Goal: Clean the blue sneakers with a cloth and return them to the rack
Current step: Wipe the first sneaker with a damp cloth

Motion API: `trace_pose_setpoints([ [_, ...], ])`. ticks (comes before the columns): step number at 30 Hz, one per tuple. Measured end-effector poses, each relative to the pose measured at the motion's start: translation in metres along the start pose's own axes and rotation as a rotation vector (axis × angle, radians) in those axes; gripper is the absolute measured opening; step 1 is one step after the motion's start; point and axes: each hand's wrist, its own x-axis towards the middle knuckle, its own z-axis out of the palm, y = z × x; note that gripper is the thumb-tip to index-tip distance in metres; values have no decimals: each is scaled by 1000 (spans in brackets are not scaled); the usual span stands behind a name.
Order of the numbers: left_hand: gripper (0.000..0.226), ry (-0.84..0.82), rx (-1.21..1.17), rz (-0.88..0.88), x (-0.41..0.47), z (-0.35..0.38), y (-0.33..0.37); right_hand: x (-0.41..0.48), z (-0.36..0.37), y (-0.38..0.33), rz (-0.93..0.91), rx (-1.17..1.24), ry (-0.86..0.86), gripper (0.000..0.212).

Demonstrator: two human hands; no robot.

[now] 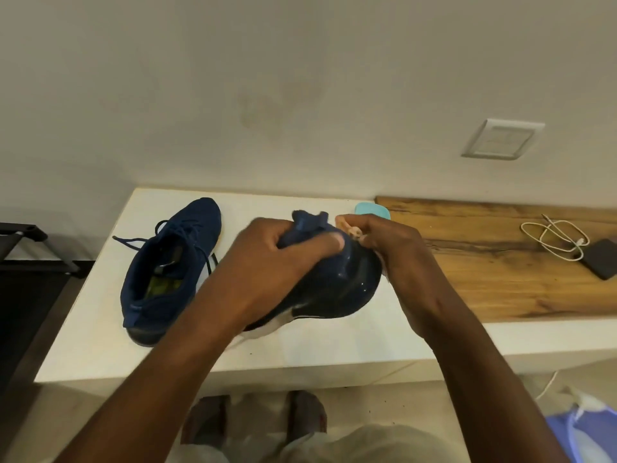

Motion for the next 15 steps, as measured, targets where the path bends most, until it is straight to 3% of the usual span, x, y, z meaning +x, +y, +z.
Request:
trace_pose_setpoints([
  [3, 26, 129, -99, -67, 1, -10, 3, -11, 6, -12, -153, -115, -84, 32],
  [9, 7, 173, -293, 160, -3, -13, 7, -37, -3, -42, -351, -185, -66, 36],
  [11, 18, 135, -316, 212, 2, -13, -5, -46, -4, -46, -381, -307, 5, 32],
  [15, 45, 79, -323, 148, 12, -10, -42, -52, 16, -32, -386, -697, 108, 32],
])
